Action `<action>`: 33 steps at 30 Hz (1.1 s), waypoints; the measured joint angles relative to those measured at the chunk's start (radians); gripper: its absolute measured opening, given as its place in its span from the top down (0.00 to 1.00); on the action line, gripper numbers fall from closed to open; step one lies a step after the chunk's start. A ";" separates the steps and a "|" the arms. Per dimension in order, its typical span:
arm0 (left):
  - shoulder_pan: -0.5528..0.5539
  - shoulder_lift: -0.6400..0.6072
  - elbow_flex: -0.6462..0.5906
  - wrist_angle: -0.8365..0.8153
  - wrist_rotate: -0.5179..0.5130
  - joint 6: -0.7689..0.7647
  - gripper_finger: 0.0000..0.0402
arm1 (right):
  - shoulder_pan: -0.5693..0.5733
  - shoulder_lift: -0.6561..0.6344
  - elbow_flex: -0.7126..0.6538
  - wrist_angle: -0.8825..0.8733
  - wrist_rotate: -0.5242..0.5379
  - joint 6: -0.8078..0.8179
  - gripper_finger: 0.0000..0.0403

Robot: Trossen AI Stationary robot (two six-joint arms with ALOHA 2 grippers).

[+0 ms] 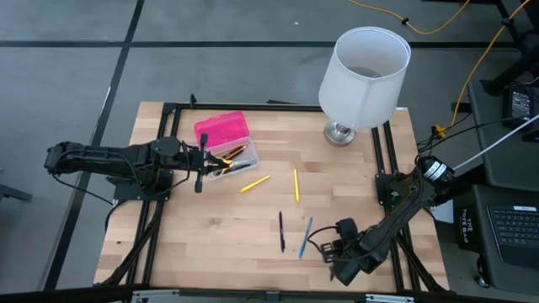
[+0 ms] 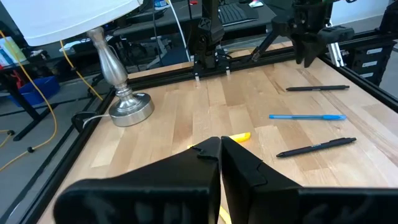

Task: Pick & place school supplies into a supply box
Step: Put the black pen into the pink supply box

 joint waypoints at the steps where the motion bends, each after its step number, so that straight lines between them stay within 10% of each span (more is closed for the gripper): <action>1: 0.000 0.000 0.000 0.000 0.000 0.000 0.99 | 0.000 0.000 0.000 0.012 0.021 0.009 0.65; 33: 0.000 0.000 0.001 0.001 0.000 0.000 0.99 | 0.034 0.203 0.000 0.146 -0.036 0.202 0.63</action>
